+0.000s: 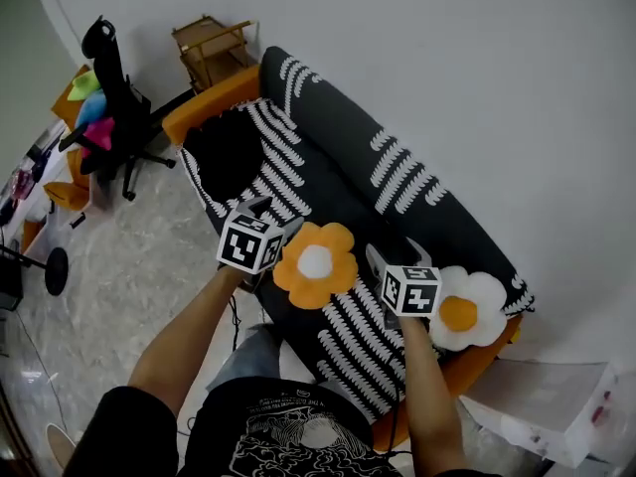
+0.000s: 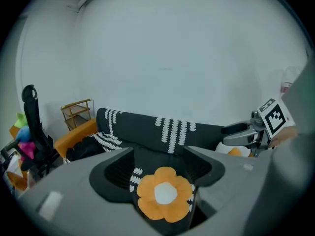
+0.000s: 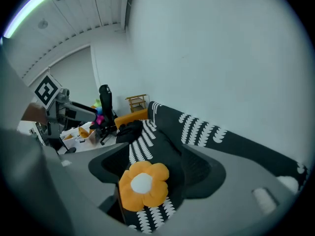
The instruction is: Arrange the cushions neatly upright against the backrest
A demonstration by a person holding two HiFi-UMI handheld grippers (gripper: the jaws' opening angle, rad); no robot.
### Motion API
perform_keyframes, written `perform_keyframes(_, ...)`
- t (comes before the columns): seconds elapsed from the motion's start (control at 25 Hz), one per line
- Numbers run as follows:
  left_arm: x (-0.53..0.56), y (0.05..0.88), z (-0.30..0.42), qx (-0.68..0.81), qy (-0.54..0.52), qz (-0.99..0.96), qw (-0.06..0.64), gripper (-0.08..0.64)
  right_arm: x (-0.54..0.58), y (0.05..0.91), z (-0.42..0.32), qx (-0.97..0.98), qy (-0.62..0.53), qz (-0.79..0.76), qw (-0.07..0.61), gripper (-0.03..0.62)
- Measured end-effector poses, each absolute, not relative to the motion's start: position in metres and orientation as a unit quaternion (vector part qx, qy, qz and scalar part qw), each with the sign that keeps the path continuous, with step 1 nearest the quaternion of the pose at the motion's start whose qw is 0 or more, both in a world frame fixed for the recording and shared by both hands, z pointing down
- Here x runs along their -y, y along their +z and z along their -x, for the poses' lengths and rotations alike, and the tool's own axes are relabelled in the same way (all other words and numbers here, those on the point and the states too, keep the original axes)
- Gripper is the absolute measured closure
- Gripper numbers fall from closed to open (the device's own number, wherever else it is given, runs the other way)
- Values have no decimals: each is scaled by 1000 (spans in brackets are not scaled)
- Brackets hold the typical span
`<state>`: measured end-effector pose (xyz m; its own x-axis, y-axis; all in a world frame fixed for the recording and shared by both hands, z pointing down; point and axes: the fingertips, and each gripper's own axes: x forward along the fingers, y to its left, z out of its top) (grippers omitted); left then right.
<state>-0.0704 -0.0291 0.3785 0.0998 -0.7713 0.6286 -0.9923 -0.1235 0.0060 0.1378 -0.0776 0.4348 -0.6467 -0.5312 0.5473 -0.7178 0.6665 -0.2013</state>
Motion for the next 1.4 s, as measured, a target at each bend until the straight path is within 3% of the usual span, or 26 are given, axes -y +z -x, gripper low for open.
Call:
perform_keyframes(0.88,120,644,126,300,382,-803,345,219,76,639,-75,711,367,-508,320,213)
perform_keyframes(1.4,100,764,127,281,402,-752,440,144,54,760,-82,672,446,-501,315,173)
